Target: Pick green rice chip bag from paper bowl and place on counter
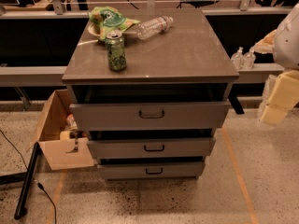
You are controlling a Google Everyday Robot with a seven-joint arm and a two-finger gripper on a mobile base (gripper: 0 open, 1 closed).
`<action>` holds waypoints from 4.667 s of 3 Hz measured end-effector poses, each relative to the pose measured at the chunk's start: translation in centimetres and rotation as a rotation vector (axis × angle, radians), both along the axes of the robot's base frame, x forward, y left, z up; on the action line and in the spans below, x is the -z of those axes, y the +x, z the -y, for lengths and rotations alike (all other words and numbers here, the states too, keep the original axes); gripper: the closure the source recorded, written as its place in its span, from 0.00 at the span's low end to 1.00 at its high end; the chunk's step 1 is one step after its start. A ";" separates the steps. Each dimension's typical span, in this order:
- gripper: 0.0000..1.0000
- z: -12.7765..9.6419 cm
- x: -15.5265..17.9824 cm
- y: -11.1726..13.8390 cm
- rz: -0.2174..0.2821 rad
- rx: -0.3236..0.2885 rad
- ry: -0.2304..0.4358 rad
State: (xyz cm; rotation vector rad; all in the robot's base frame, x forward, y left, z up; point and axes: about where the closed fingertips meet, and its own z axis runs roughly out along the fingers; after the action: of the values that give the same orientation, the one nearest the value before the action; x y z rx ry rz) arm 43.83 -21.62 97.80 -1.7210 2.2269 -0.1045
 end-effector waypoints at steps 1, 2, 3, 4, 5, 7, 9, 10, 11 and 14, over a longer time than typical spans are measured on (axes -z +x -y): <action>0.00 0.0 0.0 0.0 0.000 0.000 0.000; 0.00 0.4 -0.7 2.0 0.062 0.036 0.080; 0.00 0.7 -3.1 8.0 0.198 0.099 0.268; 0.00 -1.1 -4.1 15.2 0.289 0.145 0.469; 0.00 -5.0 -3.1 23.8 0.330 0.201 0.638; 0.00 -7.1 -2.5 24.8 0.340 0.210 0.697; 0.00 -16.2 -0.8 32.1 0.343 0.115 0.857; 0.00 -21.1 0.6 36.3 0.333 0.067 0.910; 0.00 -24.6 2.2 40.0 0.301 0.085 0.966; 0.00 -29.5 4.0 46.6 0.277 0.249 1.006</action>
Offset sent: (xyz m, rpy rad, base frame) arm 0.0789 -0.0217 0.0288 0.3216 -0.2293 -0.1437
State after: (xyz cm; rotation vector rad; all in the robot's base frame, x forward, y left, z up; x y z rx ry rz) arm 90.47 7.86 93.83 -0.8205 1.7653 0.5822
